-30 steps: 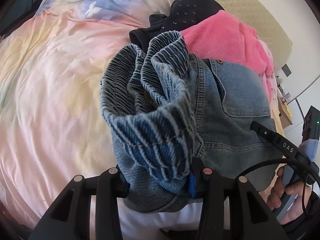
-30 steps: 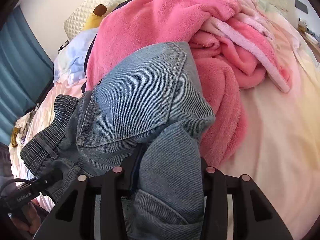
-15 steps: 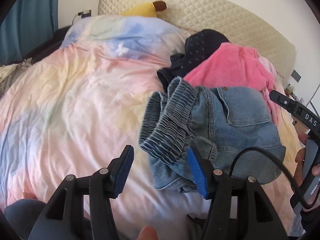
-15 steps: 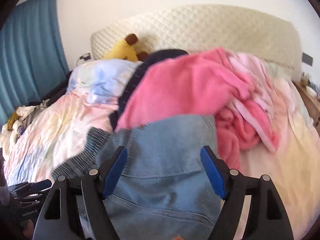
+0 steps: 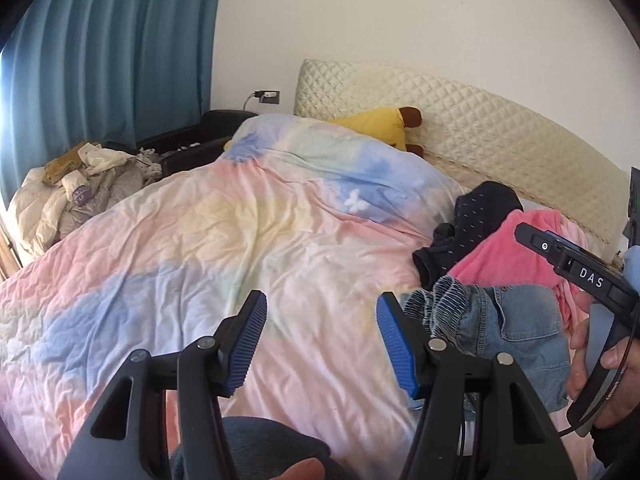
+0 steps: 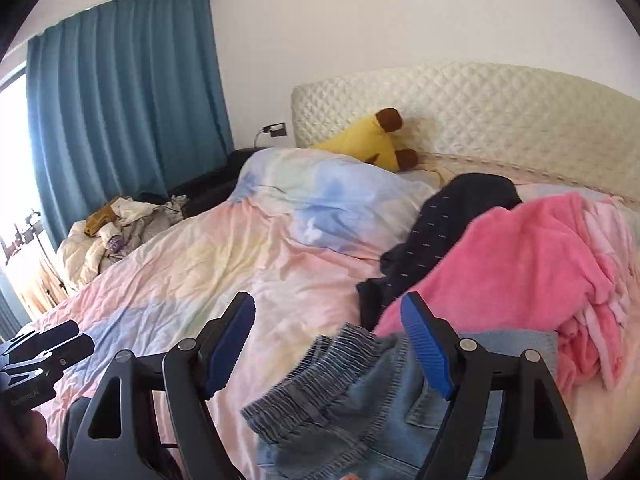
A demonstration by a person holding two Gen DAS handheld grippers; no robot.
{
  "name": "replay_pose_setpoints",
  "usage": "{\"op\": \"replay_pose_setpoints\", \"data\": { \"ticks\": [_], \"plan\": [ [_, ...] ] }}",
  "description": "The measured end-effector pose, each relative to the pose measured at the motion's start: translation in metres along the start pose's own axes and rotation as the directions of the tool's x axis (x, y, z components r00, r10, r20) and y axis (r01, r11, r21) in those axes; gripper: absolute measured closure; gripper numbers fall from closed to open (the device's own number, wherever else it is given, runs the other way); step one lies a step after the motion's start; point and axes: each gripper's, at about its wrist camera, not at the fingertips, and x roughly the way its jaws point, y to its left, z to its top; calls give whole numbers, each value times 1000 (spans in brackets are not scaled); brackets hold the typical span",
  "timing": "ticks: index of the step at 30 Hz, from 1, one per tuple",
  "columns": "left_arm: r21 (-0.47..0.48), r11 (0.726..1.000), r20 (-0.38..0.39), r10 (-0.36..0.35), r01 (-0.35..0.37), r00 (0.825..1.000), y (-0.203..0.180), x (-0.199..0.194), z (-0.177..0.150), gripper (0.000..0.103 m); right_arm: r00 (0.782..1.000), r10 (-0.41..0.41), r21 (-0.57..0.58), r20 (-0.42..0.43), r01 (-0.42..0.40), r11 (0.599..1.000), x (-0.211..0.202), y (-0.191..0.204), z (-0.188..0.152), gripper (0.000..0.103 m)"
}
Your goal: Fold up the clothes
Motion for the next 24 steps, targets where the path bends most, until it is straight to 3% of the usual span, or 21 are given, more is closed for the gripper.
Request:
{"op": "replay_pose_setpoints", "data": {
  "ticks": [5, 11, 15, 24],
  "plan": [
    [-46, 993, 39, 114, -112, 993, 47, -29, 6, 44, 989, 146, -75, 15, -145, 987, 7, 69, 18, 26],
    [-118, 960, 78, 265, -255, 961, 108, -70, 7, 44, 946, 324, -159, 10, -318, 934, 14, 151, 34, 26],
    [-186, 922, 82, 360, -341, 929, 154, -99, 3, 44, 897, 442, -202, -21, -437, 876, 15, 211, 37, 26],
    [-318, 791, 41, 563, -524, 825, 253, -159, -30, 44, 750, 654, -280, -102, -653, 704, 12, 362, 16, 26]
  ]
}}
